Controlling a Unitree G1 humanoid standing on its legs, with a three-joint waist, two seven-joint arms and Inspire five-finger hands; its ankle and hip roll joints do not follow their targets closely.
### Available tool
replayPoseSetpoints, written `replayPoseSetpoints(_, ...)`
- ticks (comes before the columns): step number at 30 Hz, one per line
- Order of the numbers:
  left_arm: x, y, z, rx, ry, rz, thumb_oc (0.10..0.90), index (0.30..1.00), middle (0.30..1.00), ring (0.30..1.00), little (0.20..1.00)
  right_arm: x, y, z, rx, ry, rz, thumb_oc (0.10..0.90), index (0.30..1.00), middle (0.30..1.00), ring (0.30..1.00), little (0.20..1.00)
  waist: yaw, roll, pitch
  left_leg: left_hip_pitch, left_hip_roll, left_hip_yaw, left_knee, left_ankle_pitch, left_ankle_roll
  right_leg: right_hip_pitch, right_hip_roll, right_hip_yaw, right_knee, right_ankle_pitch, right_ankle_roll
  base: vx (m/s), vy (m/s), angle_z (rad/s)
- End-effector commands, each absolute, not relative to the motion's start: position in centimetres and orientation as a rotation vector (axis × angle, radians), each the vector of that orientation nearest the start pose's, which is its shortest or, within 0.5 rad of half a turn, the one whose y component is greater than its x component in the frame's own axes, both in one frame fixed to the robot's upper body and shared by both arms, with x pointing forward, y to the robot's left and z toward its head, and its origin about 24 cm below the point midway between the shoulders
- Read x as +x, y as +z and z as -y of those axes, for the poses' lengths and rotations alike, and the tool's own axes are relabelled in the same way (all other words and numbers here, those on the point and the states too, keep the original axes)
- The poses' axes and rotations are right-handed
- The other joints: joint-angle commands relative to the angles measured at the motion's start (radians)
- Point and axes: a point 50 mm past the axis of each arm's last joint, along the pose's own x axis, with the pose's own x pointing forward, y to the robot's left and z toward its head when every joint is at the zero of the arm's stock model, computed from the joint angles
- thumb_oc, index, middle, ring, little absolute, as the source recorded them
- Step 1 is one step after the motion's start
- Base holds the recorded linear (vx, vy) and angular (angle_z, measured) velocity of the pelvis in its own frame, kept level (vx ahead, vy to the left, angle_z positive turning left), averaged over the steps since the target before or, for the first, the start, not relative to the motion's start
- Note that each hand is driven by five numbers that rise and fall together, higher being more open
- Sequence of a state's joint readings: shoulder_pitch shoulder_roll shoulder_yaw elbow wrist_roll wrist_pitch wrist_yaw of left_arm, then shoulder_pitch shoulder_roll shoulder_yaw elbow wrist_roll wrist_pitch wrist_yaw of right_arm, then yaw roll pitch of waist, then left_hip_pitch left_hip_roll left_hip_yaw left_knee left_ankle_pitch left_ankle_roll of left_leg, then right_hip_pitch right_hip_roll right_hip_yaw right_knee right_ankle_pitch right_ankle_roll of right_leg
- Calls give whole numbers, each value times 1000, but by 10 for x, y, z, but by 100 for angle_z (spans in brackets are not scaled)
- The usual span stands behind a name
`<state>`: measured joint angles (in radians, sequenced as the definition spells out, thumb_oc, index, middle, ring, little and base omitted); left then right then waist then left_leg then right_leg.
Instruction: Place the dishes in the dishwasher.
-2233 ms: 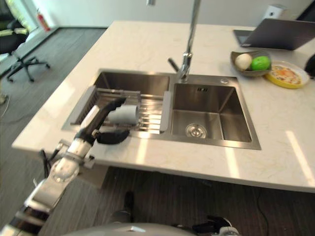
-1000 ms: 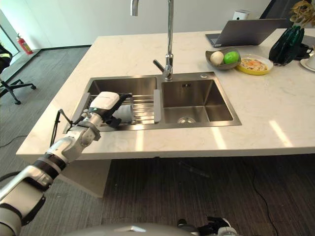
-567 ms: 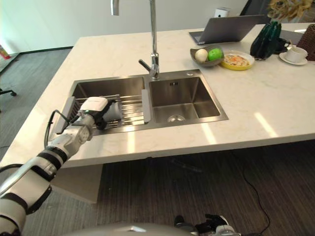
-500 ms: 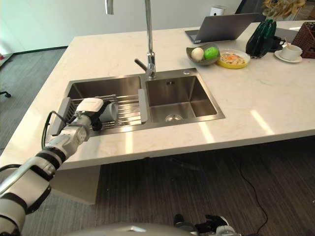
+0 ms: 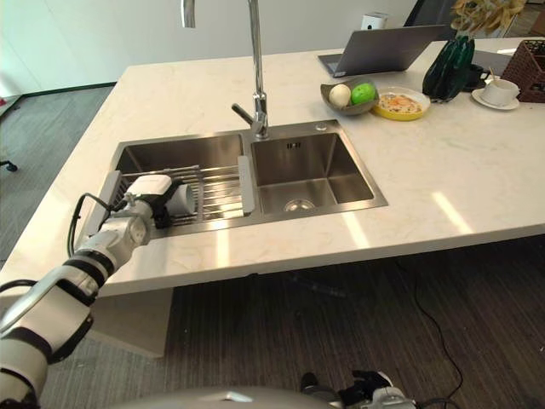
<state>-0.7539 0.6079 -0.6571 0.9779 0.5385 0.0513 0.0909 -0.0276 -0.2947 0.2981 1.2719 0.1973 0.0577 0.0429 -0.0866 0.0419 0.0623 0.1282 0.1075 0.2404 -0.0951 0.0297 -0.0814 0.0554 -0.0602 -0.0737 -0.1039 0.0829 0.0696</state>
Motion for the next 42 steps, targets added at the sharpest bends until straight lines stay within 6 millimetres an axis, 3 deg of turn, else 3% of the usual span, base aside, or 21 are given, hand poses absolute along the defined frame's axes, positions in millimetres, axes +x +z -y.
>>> replayPoseSetpoints(1,379,85,-261,1593,-81,-370,400,300,300,300,300,102,-159,239,-273,44,-1292,800,900,900,900,900,0,-26,-13,-14,41,-23,8,25,-61,82,-109,-1,17,-55,141,0,0,0)
replayPoseSetpoints(4,375,75,-262,1594,-105,-415,400,300,300,300,300,105,-158,240,-283,50,-1290,800,900,900,900,900,0,-24,-16,-10,41,-22,8,23,-60,82,-110,-1,17,-55,140,4,1,-1)
replayPoseSetpoints(10,378,84,-248,1681,-111,-245,400,300,300,300,300,104,-158,240,-283,42,-1277,800,900,900,900,900,8,-25,-9,-11,41,-22,8,21,-60,82,-110,-3,17,-57,141,2,-1,-1)
replayPoseSetpoints(13,373,101,-251,1625,-35,-81,400,300,300,300,300,101,-159,240,-266,25,-1264,800,900,900,900,900,15,-29,-9,-10,42,-25,8,19,-61,84,-112,-8,17,-58,141,-4,-7,-4)
replayPoseSetpoints(14,371,116,-249,1558,25,40,400,300,300,300,300,100,-159,240,-252,15,-1254,800,900,900,900,900,24,-32,-9,-11,41,-27,8,20,-62,85,-112,-11,17,-58,141,3,-11,-8)
replayPoseSetpoints(15,365,116,-255,1548,43,55,400,300,300,300,300,99,-159,240,-252,12,-1250,800,900,900,900,900,22,-33,-10,-10,40,-29,8,19,-62,88,-112,-13,17,-60,141,4,-12,-5)
replayPoseSetpoints(17,359,123,-253,1456,87,142,400,300,300,300,300,98,-159,238,-242,2,-1242,800,900,900,900,900,27,-35,-10,-9,40,-31,8,19,-62,89,-112,-17,17,-61,141,2,-3,2)
replayPoseSetpoints(18,343,119,-261,1307,189,180,400,300,300,300,300,94,-161,234,-227,-18,-1242,800,900,900,900,900,36,-39,-11,-10,40,-35,8,20,-64,93,-112,-25,17,-65,140,16,-13,4)
replayPoseSetpoints(19,329,125,-254,1019,317,284,400,300,300,300,300,91,-163,231,-212,-41,-1249,800,900,900,900,900,47,-47,-14,-10,41,-39,8,19,-64,94,-113,-28,17,-67,137,18,-12,-6)
replayPoseSetpoints(20,327,124,-255,1016,320,279,400,300,300,300,300,91,-163,232,-219,-40,-1251,800,900,900,900,900,43,-43,-15,-9,41,-39,8,18,-64,96,-113,-27,17,-68,137,25,-13,-4)
replayPoseSetpoints(22,307,113,-250,782,386,297,400,300,300,300,300,87,-164,230,-201,-72,-1252,800,900,900,900,900,49,-47,-17,-7,42,-41,8,15,-63,97,-113,-28,17,-71,134,10,-2,5)
replayPoseSetpoints(24,287,124,-246,635,446,401,400,300,300,300,300,81,-166,226,-181,-92,-1266,800,900,900,900,900,60,-50,-19,-6,43,-43,8,9,-61,101,-116,-30,17,-74,130,19,3,8)
replayPoseSetpoints(31,252,149,-245,415,486,559,400,300,300,300,300,79,-165,232,-161,-160,-1272,800,900,900,900,900,93,-47,-22,-15,40,-67,8,9,-56,106,-117,-46,17,-76,124,-2,-9,4)
replayPoseSetpoints(34,223,156,-265,521,564,600,400,300,300,300,300,80,-165,232,-169,-146,-1279,800,900,900,900,900,131,-46,-19,-15,34,-85,8,11,-54,112,-116,-52,17,-81,119,-12,-8,1)
replayPoseSetpoints(37,201,163,-281,487,666,644,400,300,300,300,300,86,-165,229,-199,-100,-1269,800,900,900,900,900,183,-48,-10,-25,37,-117,8,43,-55,114,-107,-65,17,-82,109,-40,-52,14)
replayPoseSetpoints(38,197,168,-283,461,685,677,400,300,300,300,300,90,-164,229,-217,-81,-1261,800,900,900,900,900,217,-50,8,-48,39,-136,30,56,-59,117,-105,-75,17,-82,104,-169,-130,20)
replayPoseSetpoints(39,191,180,-283,437,701,748,400,300,300,300,300,94,-163,227,-248,-45,-1246,800,900,900,900,900,277,-59,42,-99,32,-197,55,69,-68,130,-105,-124,17,-91,94,-133,-113,33)
replayPoseSetpoints(40,191,180,-283,436,701,748,400,300,300,300,300,94,-163,227,-248,-45,-1246,800,900,900,900,900,273,-60,39,-98,32,-203,54,63,-70,132,-105,-127,17,-98,95,-165,-154,69)
replayPoseSetpoints(42,189,197,-281,465,695,828,400,300,300,300,300,93,-162,231,-264,-43,-1238,800,900,900,900,900,372,-56,65,-176,25,-309,41,129,-105,146,-90,-241,20,-117,81,-173,-180,107)
